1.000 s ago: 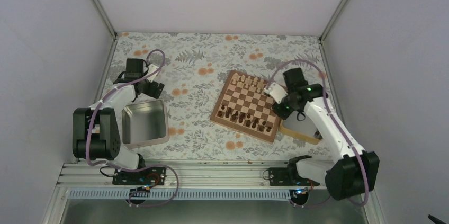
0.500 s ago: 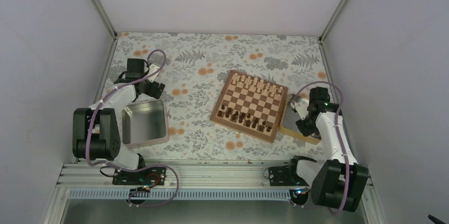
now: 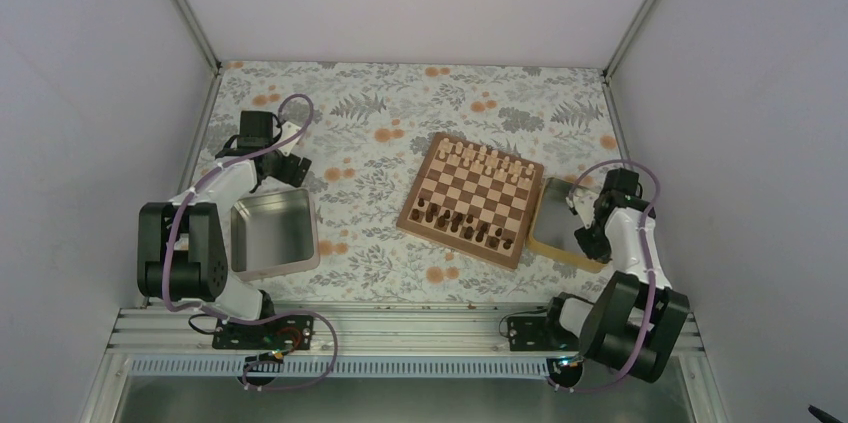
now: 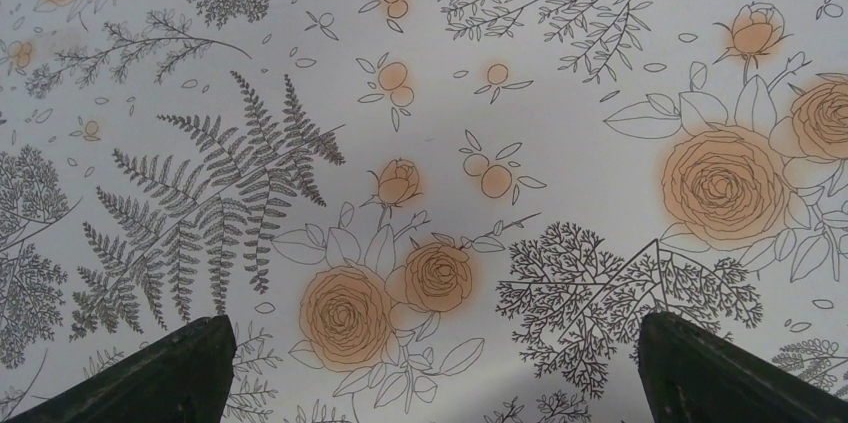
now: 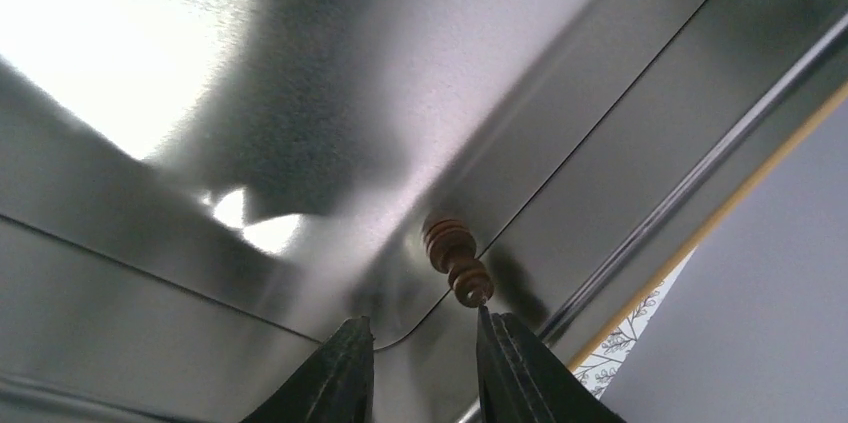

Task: Set up the chess pieces on the board
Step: Pick up the chess piece from the storage box, then place the chess piece on the chessboard.

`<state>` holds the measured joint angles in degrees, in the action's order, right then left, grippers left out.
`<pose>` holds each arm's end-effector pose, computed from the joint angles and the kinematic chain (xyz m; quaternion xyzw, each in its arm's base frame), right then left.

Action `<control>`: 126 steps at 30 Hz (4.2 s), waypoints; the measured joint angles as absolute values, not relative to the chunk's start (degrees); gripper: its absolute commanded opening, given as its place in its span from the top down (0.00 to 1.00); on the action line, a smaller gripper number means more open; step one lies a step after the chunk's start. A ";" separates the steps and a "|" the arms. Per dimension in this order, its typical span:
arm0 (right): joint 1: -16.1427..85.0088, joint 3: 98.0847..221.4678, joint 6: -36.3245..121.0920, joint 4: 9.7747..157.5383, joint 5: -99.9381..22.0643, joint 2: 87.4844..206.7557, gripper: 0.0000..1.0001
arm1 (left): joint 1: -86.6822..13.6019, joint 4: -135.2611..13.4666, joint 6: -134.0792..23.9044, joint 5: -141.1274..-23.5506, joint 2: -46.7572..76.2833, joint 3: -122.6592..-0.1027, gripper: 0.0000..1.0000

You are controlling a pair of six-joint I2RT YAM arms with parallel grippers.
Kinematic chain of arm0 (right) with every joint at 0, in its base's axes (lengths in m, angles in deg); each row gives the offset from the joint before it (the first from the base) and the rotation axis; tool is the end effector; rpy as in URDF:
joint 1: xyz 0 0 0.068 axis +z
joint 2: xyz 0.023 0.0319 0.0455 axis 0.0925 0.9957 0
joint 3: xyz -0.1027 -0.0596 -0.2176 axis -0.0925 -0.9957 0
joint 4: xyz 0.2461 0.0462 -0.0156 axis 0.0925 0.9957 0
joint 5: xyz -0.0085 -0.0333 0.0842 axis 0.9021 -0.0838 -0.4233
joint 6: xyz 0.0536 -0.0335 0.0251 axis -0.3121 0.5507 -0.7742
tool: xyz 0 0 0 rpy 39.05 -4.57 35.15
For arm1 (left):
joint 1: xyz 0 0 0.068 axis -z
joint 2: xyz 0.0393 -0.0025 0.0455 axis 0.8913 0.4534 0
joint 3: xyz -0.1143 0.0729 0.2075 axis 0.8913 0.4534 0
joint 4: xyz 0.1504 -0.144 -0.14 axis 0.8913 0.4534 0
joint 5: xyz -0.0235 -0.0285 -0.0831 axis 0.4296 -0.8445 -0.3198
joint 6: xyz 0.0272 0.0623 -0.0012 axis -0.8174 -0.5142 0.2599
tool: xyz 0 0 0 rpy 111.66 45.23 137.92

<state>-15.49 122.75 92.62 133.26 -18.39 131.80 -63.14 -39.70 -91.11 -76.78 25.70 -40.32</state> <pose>0.1689 -0.0774 0.1532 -0.1816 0.9709 -0.1528 0.0334 0.3053 -0.0020 0.1608 0.2077 0.9288 0.0432 0.3039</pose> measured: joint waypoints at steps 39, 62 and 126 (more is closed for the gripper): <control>-16.85 126.69 97.64 129.10 -12.27 145.35 0.71 | -62.85 -39.77 -91.14 -76.47 26.21 -40.32 0.00; -14.99 126.64 97.58 130.11 -8.60 146.35 0.77 | -62.85 -39.77 -91.14 -77.39 26.21 -40.32 0.00; 23.39 152.54 87.81 149.28 -26.59 157.87 0.89 | -62.20 -38.39 -91.33 -78.02 25.44 -40.32 0.00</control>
<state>23.39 152.54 87.81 149.28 -26.59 157.87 -62.20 -38.39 -91.33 -78.02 25.44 -40.32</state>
